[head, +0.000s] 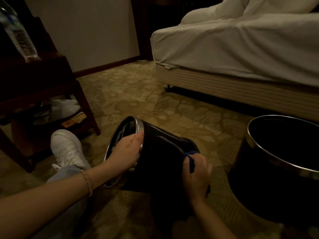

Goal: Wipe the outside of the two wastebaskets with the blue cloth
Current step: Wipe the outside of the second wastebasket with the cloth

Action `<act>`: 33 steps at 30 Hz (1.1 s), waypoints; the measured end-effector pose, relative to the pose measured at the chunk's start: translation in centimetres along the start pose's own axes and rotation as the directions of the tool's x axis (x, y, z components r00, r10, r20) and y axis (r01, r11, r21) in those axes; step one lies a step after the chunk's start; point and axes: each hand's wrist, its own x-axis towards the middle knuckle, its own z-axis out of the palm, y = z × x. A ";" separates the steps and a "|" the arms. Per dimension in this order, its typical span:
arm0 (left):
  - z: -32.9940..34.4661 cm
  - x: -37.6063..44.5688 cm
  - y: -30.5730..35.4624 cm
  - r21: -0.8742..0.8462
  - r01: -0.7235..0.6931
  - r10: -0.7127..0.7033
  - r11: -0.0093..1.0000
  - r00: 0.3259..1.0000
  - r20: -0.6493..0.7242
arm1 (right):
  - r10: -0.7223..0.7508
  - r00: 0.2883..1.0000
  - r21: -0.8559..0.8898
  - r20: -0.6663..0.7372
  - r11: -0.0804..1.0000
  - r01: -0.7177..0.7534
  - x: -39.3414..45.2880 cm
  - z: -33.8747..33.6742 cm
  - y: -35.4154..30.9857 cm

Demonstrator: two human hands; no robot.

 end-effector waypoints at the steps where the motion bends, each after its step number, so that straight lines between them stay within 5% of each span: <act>1: 0.2 0.0 -0.1 -0.003 -0.007 0.007 1.000 1.000 -0.001 | -0.056 0.998 0.019 0.004 0.998 0.056 -0.2 0.3 -1.5; 5: 0.8 -0.7 -0.2 0.032 -0.041 0.042 0.999 0.998 -0.048 | -0.288 0.956 0.039 0.061 0.957 0.286 -1.3 1.6 -8.8; 9: 0.5 -1.1 -0.5 0.087 -0.053 0.061 0.995 0.993 -0.096 | -0.370 0.924 0.054 0.097 0.929 0.366 -0.9 2.0 -10.3; 21: 0.5 -2.0 -1.5 -0.286 0.332 -0.332 0.899 0.942 0.050 | -0.018 0.972 0.020 0.234 1.000 0.014 2.8 -0.5 -1.2; 26: -1.1 -1.9 -0.1 -0.327 0.542 -0.510 0.774 0.840 0.183 | 0.001 0.962 0.003 0.272 1.000 -0.002 2.2 -0.3 -2.4; 33: -3.3 0.1 1.0 -0.392 0.504 -0.539 0.770 0.842 0.024 | -0.104 0.972 -0.126 0.209 0.983 0.132 0.8 1.6 -3.0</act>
